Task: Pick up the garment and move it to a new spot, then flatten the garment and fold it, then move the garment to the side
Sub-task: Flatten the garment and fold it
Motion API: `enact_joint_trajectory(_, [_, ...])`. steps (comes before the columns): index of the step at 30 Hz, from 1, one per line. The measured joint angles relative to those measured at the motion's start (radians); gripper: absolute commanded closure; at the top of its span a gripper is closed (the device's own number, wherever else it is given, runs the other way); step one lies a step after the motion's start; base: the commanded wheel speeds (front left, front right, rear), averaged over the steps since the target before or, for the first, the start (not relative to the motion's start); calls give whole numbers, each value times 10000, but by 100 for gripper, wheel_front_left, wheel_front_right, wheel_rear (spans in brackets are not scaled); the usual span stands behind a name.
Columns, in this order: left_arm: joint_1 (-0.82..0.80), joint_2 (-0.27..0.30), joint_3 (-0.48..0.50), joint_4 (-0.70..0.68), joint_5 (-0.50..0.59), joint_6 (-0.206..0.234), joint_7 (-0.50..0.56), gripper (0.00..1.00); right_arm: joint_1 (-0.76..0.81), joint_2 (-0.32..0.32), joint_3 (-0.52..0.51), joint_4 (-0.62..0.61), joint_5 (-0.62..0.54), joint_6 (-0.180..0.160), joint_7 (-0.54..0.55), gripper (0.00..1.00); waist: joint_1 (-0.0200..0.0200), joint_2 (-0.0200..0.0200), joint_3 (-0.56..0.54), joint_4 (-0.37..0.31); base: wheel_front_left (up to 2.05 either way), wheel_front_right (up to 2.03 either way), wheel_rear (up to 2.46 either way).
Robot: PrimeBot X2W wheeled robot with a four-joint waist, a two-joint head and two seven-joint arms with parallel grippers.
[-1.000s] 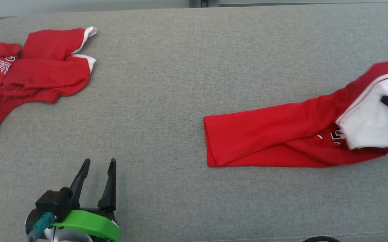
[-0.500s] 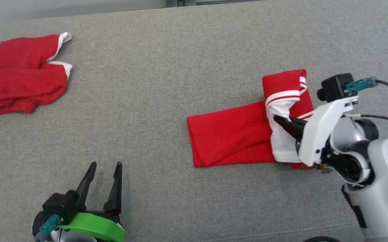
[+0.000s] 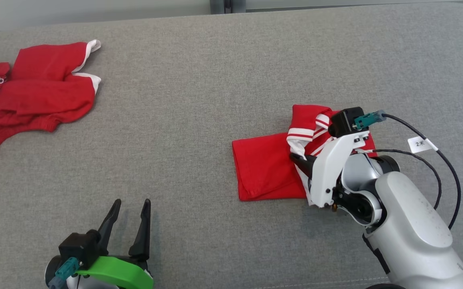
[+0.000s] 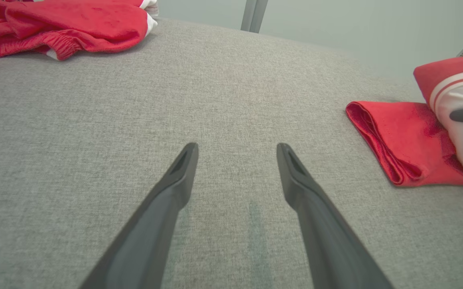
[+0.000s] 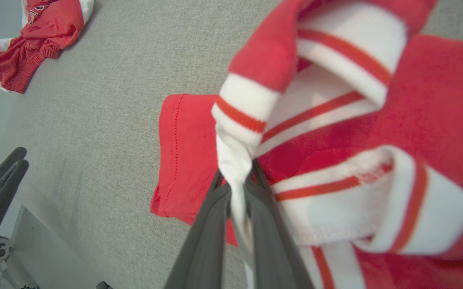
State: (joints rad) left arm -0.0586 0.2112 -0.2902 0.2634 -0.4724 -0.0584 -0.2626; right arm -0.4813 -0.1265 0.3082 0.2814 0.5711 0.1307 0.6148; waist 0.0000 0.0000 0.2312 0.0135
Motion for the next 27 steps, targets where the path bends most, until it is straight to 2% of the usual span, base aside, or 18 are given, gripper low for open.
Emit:
enact_joint_trajectory(3, [15, -105, 8, 50, 67, -33, 2, 0, -160, 194, 267, 359, 65, 0, -190, 100, 0, 0, -155, 50, 0, 0, 0])
enact_joint_trajectory(4, [19, -121, 12, 59, 73, -35, 0, 0, -189, 211, 384, 401, 61, 0, -221, 81, 0, 0, -186, 56, 0, 0, 0])
enact_joint_trajectory(5, [23, -132, 23, 73, 73, -35, 2, 0, -216, 222, 493, 435, 59, 0, -307, 44, 0, 0, -214, 61, 0, 0, 0])
enact_joint_trajectory(6, [28, -148, 29, 88, 75, -36, 0, 0, -240, 238, 583, 458, 61, 0, -401, 44, 0, 0, -243, 62, 0, 0, 0])
enact_joint_trajectory(7, [41, -163, 38, 104, 75, -42, 0, 0, -260, 253, 635, 499, 59, 0, -470, 0, 0, 0, -274, 60, 0, 0, 0])
enact_joint_trajectory(12, [138, -190, 123, 186, 73, -46, 0, 0, -296, 186, 1047, 196, 107, 0, -673, 0, 0, 0, -423, 29, 0, 0, 0])
enact_joint_trajectory(17, [414, -180, 282, 211, 71, -38, 2, 0, -93, -267, 1294, -1526, 769, 0, -757, 0, 0, 0, -664, -34, 0, 0, 0])
enact_joint_trajectory(20, [519, -169, 360, 150, 71, -29, 0, 0, 186, -669, 600, -2754, 951, 0, -955, 0, 0, 0, -760, -96, 0, 0, 0])
enact_joint_trajectory(23, [532, -171, 405, 35, 71, 2, 2, 0, 421, -1047, -558, -3578, 629, -2, -1728, 0, 0, 0, -729, -143, 0, 0, 0])
enact_joint_trajectory(24, [535, -169, 410, 10, 71, 15, 2, 0, 512, -1078, -909, -3699, 424, 0, -2157, 45, 0, 0, -698, -151, 0, 0, 0])
enact_joint_trajectory(25, [536, -163, 407, -19, 71, 15, 0, 0, 601, -1101, -1308, -3697, 146, 0, -2673, 96, 0, 0, -661, -160, 0, 0, 0])
enact_joint_trajectory(27, [535, -128, 420, -52, 71, 15, 0, 0, 816, -1488, -1471, -3473, -610, 0, -3528, 100, 0, 0, -568, -174, 0, 0, 0])
